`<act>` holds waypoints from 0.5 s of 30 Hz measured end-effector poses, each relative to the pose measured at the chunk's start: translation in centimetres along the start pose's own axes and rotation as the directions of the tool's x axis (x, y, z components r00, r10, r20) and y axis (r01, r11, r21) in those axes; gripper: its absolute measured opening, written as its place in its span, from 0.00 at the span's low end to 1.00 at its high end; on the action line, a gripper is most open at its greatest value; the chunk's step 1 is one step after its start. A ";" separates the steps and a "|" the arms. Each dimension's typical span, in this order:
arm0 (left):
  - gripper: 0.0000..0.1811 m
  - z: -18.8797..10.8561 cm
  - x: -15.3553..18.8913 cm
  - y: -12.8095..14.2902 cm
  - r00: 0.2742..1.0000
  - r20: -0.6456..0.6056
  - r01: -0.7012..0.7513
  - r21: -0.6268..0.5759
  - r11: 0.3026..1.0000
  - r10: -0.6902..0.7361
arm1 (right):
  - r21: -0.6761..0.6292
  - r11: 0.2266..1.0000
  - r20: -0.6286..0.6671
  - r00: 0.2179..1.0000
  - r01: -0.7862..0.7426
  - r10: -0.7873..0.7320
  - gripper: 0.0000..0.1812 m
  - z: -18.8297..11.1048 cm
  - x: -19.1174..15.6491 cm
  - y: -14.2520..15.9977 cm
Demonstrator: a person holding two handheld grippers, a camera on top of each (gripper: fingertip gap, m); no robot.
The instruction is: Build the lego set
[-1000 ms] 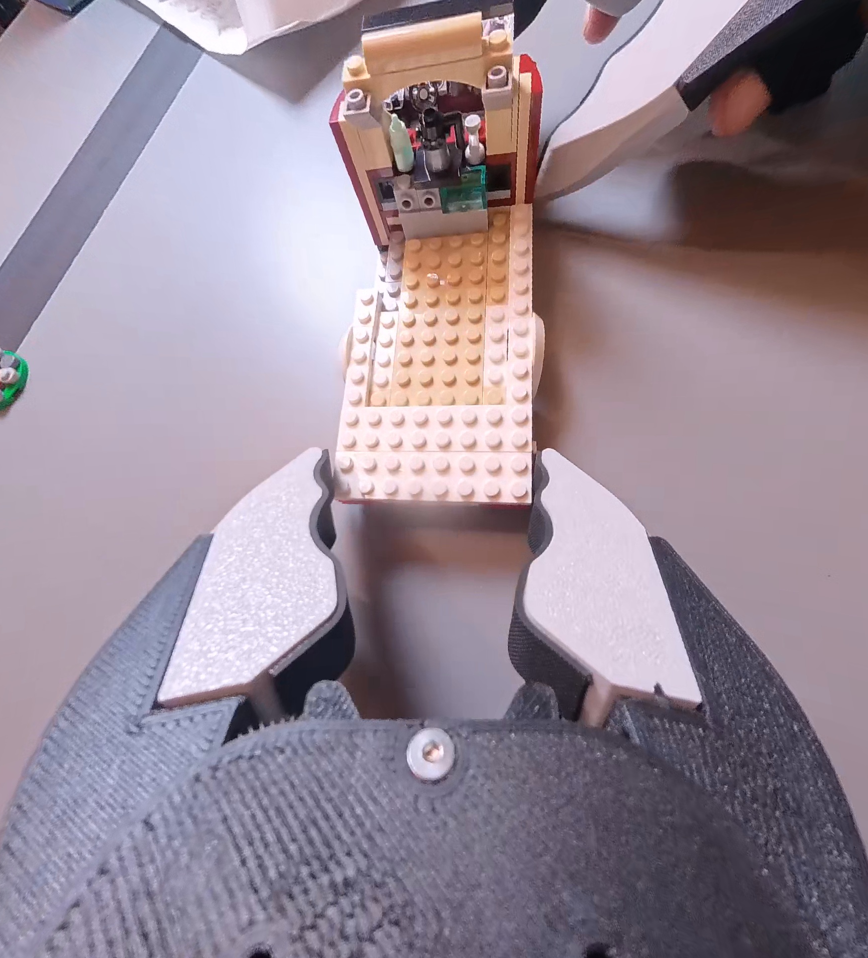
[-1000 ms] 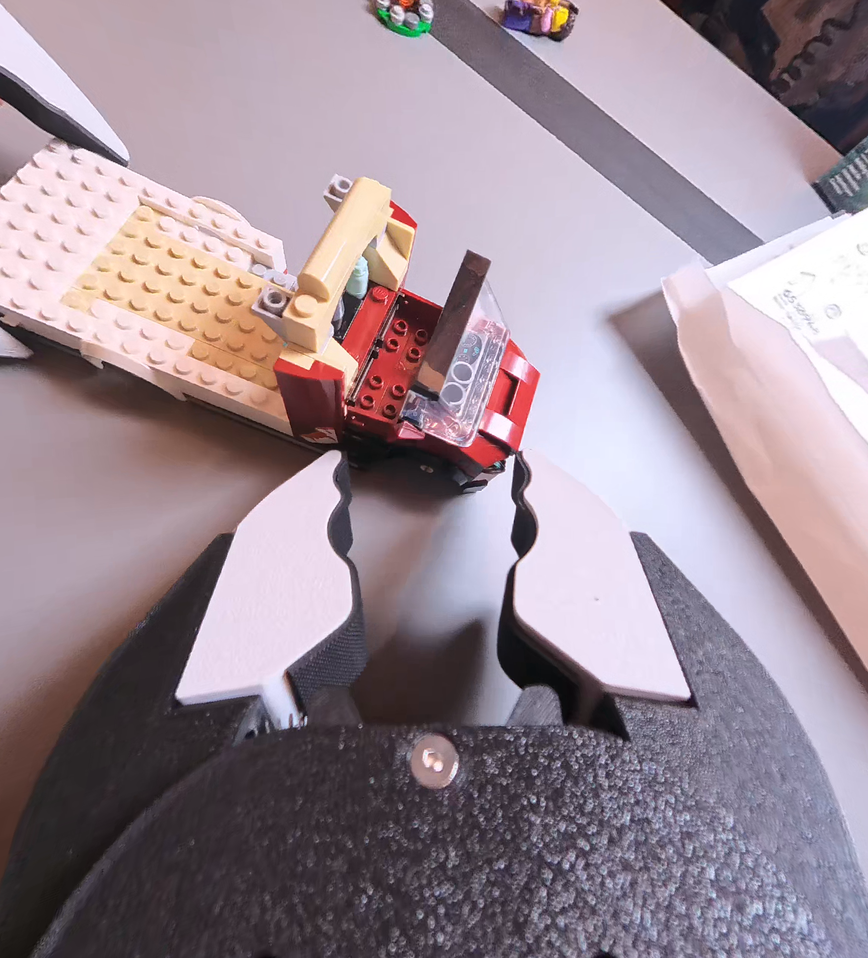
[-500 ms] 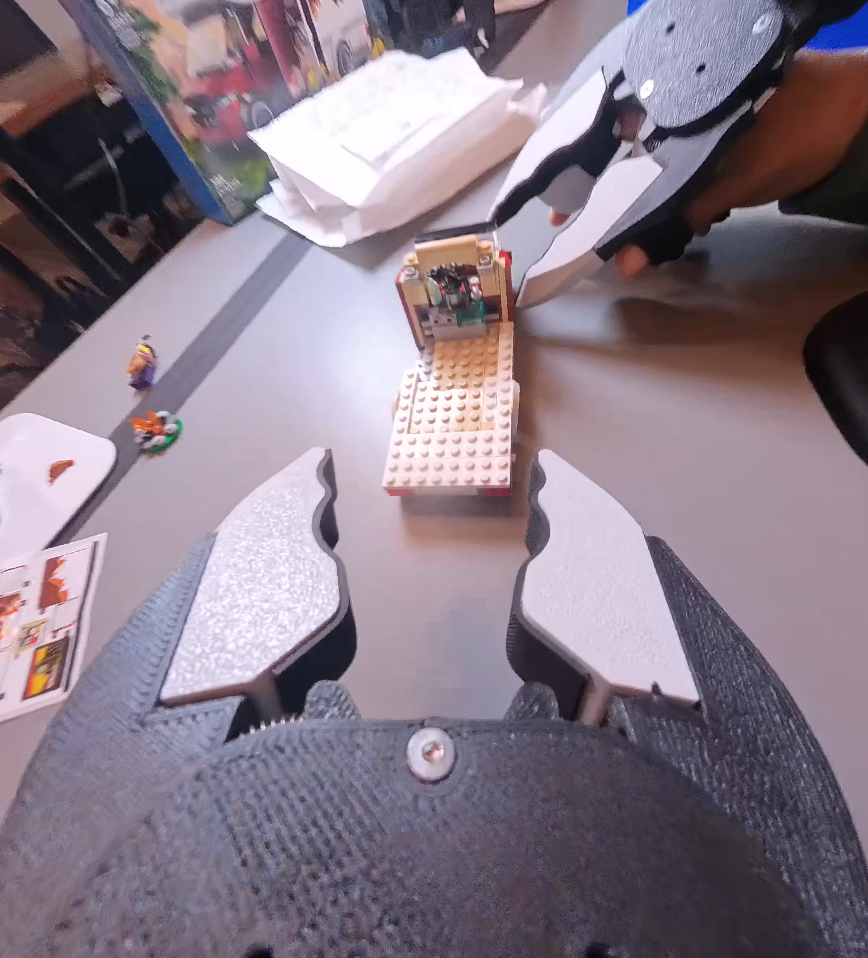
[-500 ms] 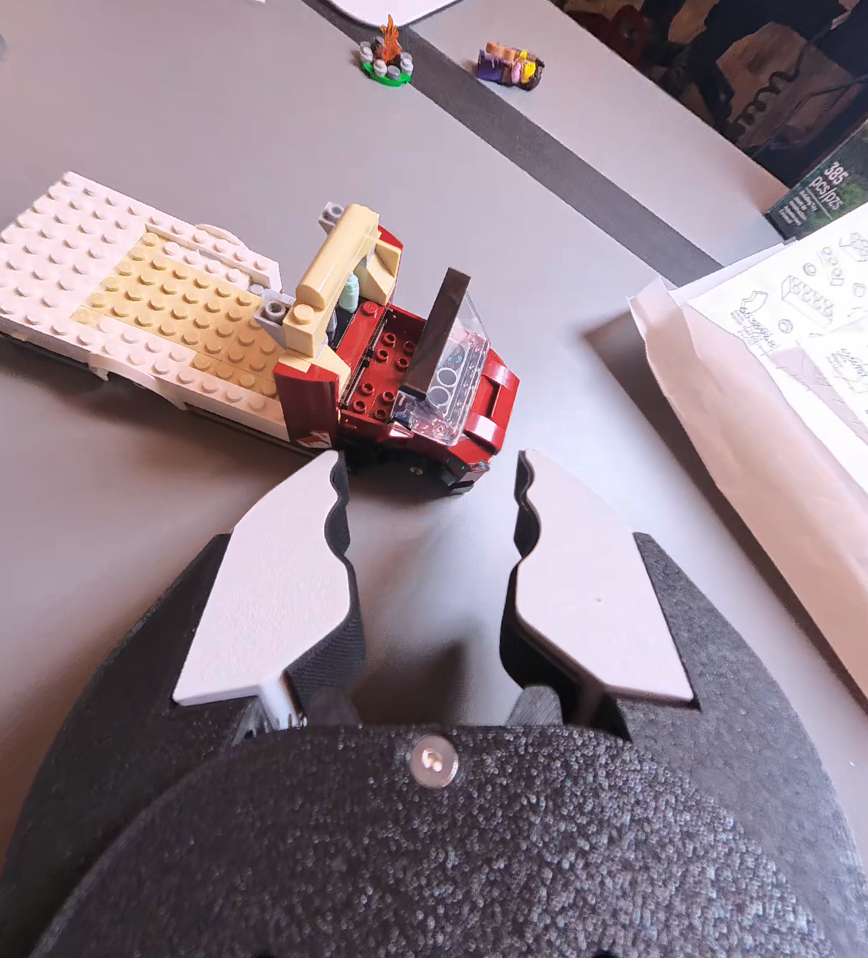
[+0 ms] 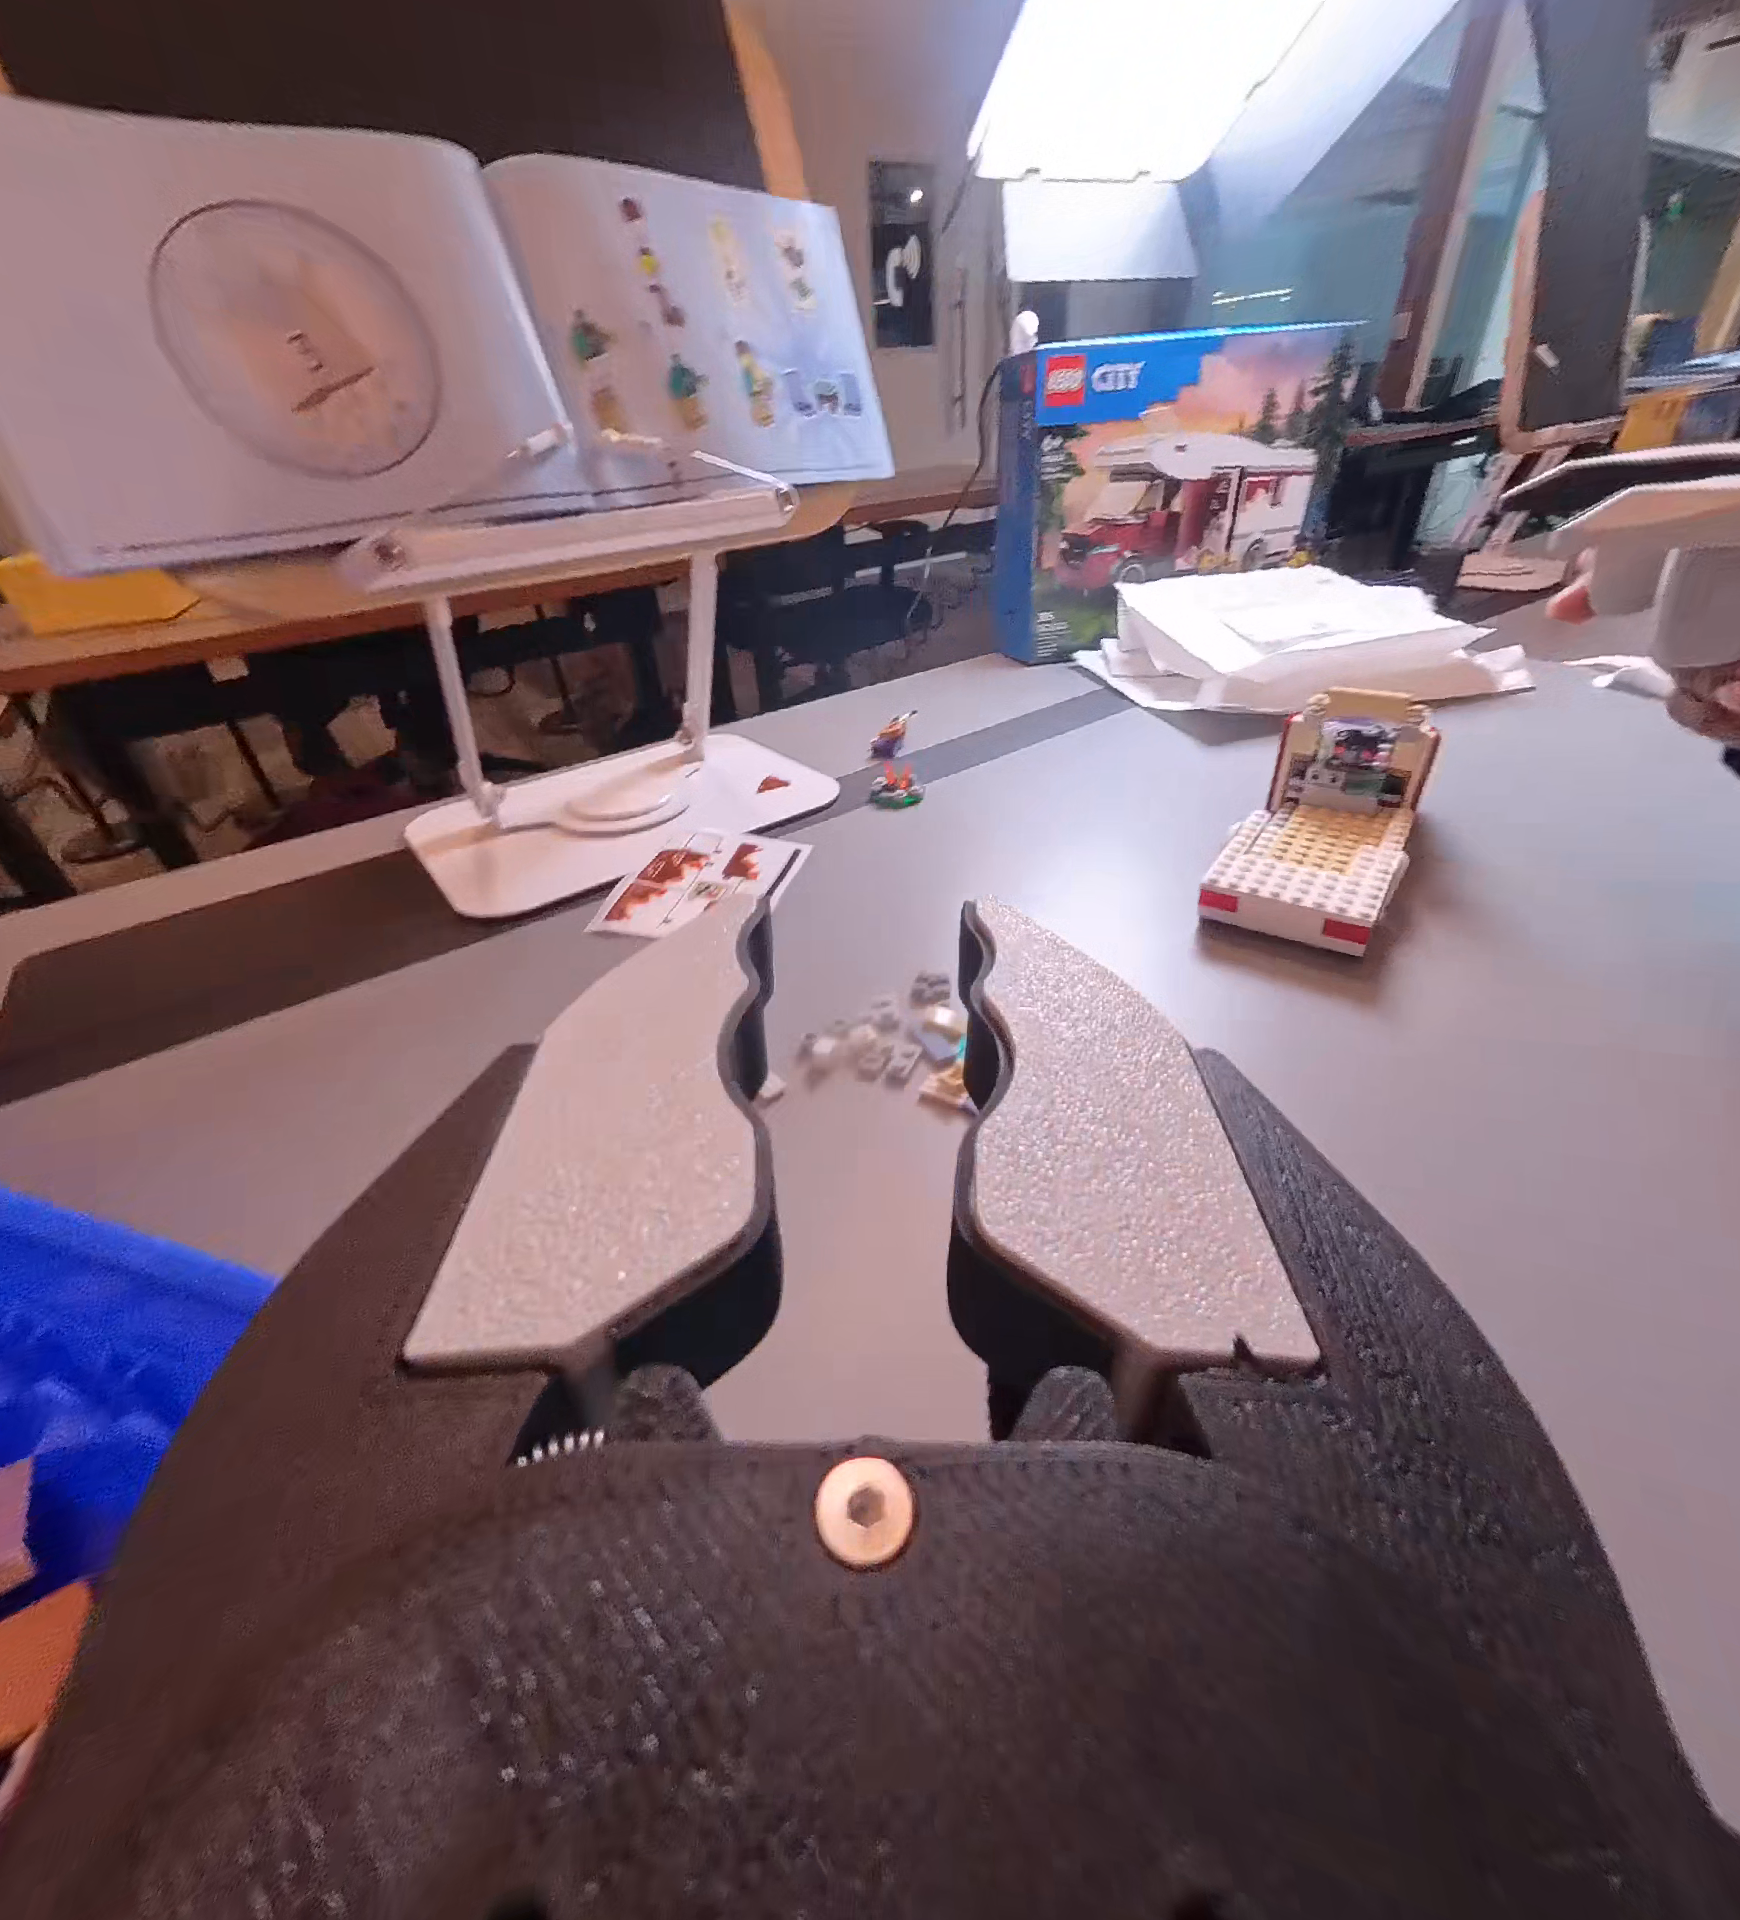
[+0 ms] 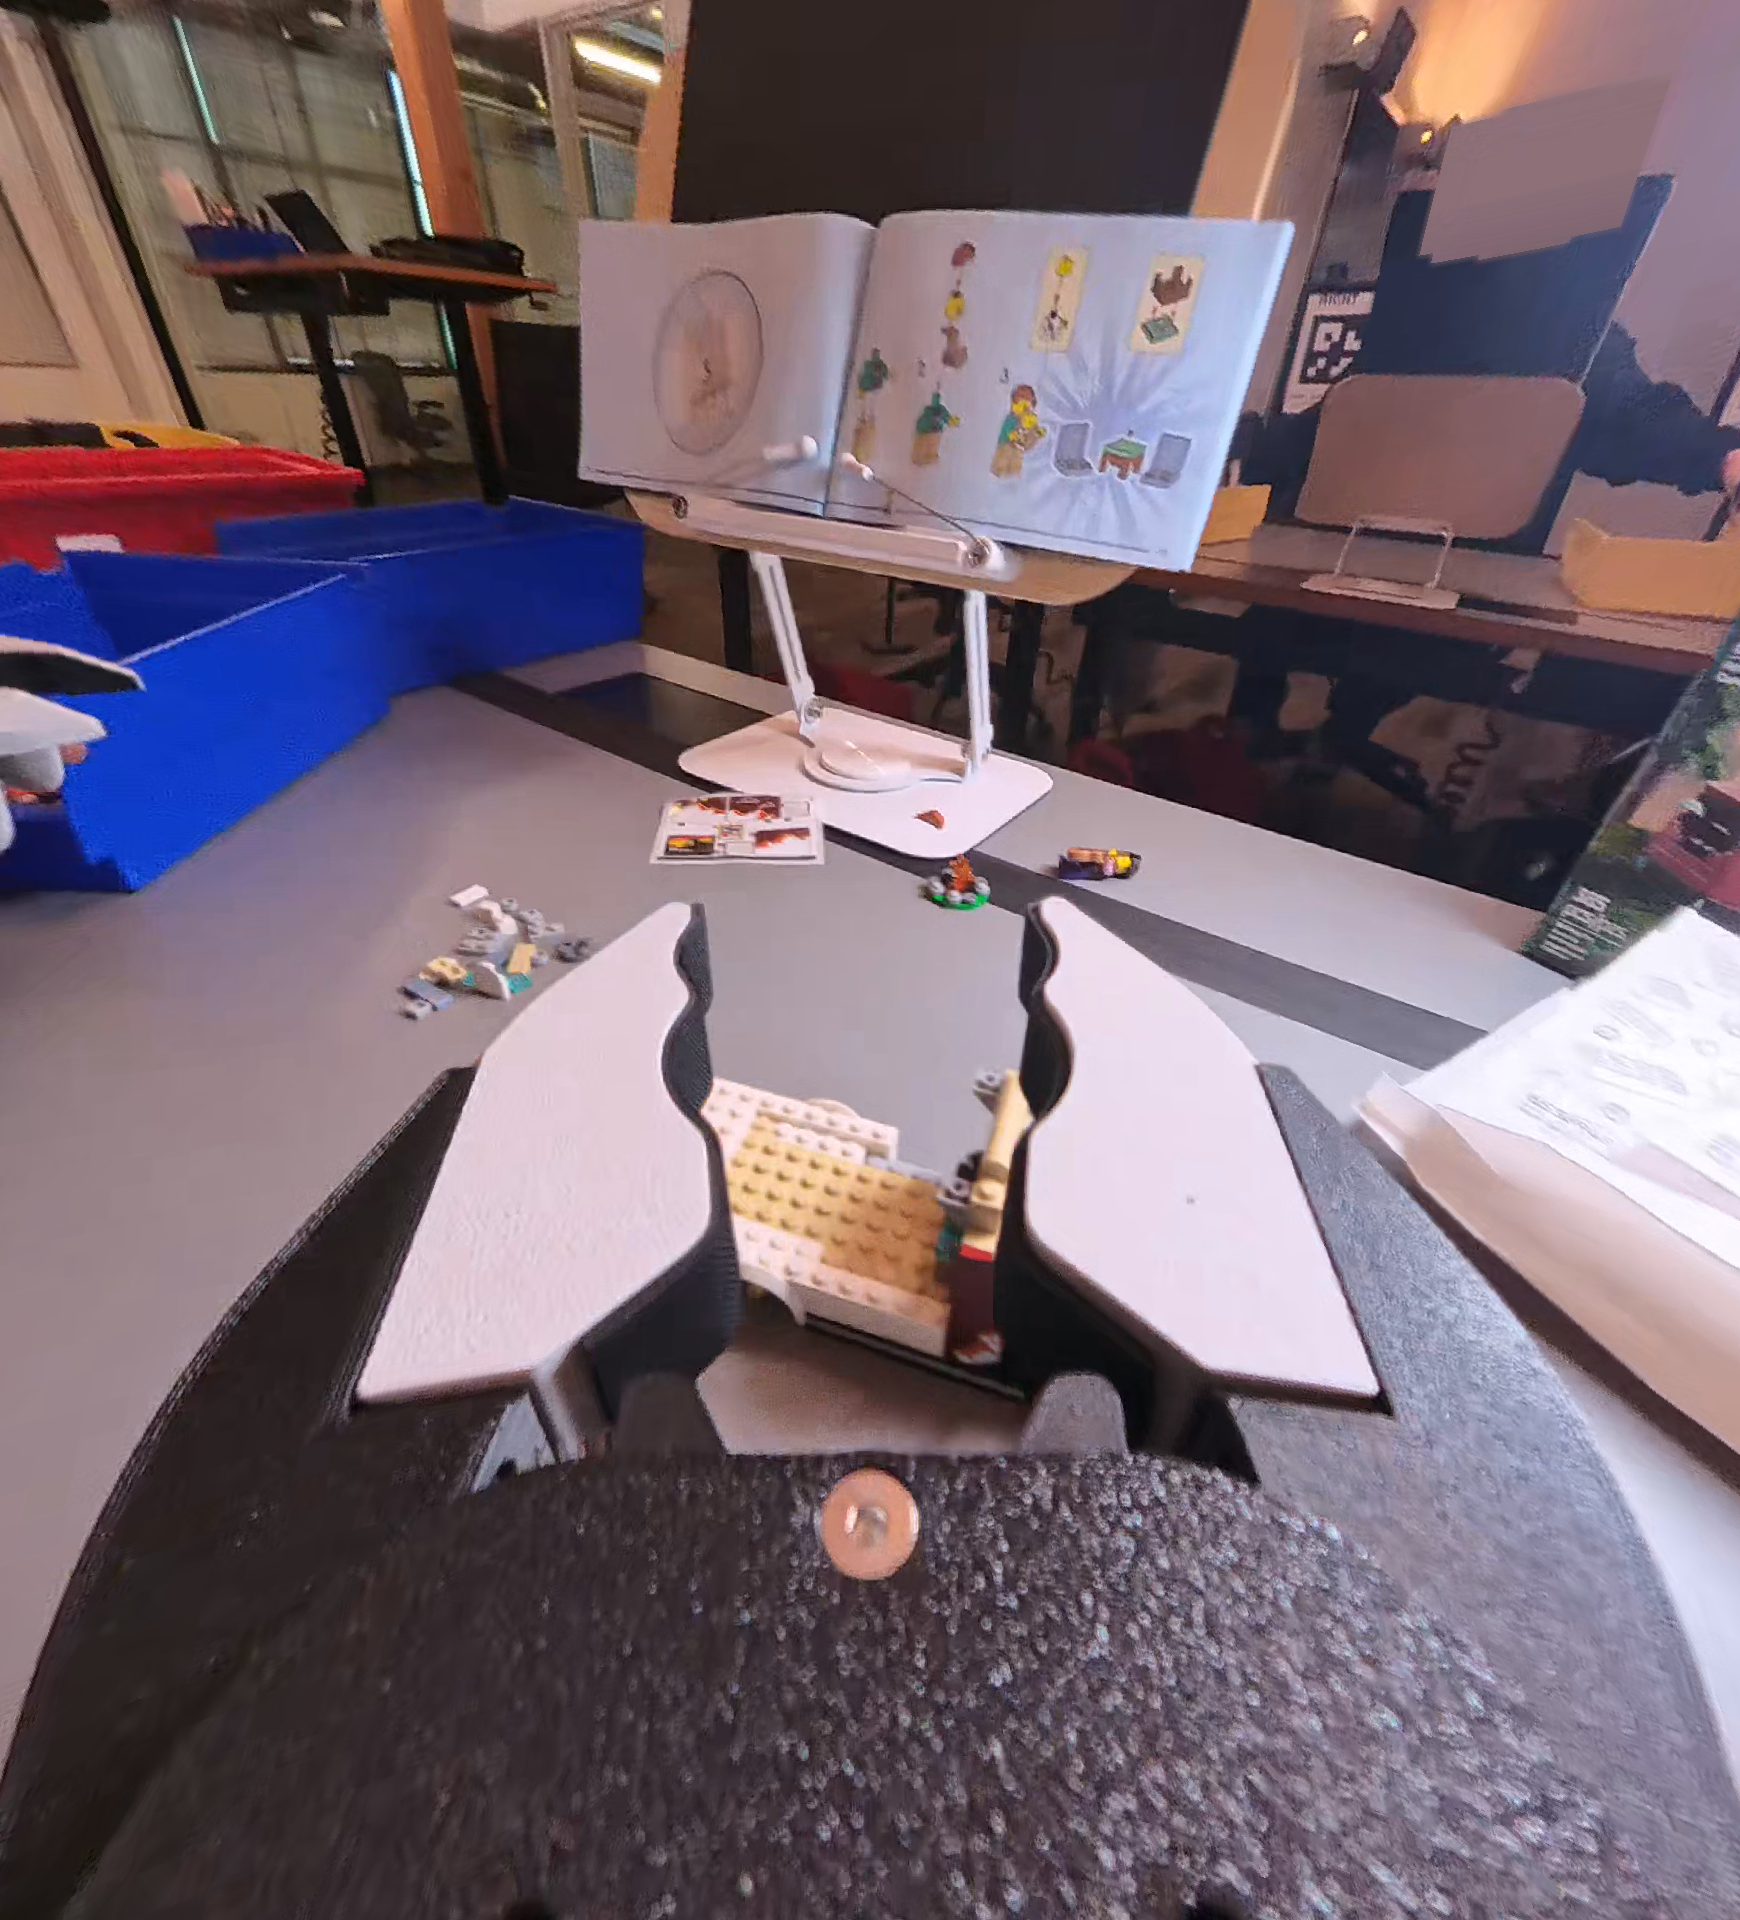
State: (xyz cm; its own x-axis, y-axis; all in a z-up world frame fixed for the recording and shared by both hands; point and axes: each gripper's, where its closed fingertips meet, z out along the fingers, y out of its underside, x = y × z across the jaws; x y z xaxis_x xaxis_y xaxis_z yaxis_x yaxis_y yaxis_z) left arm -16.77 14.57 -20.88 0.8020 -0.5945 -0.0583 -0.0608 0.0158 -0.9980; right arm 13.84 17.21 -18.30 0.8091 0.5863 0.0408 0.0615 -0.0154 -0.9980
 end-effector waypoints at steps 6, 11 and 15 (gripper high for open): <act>0.20 1.0 -0.6 1.5 0.998 0.011 -0.055 -0.033 0.998 0.056 | 0.008 0.998 0.044 0.997 -0.061 0.061 0.30 2.4 -5.2 -1.4; 0.20 1.2 -1.0 1.9 0.999 0.017 -0.038 -0.045 0.998 0.038 | -0.011 1.000 0.030 0.999 0.023 -0.023 0.28 2.9 -6.9 0.7; 0.20 1.3 -1.2 2.2 0.999 0.026 -0.026 -0.052 0.998 0.028 | -0.034 0.998 0.034 0.998 -0.054 0.055 0.28 3.4 -6.0 1.8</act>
State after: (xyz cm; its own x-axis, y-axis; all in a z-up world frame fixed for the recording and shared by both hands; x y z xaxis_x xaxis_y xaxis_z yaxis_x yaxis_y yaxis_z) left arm -17.12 16.36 -23.00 0.8155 -0.5723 -0.0864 -0.1125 -0.0104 -0.9936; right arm 7.10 16.40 -20.55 0.7911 0.6114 -0.0162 0.0374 -0.0748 -0.9965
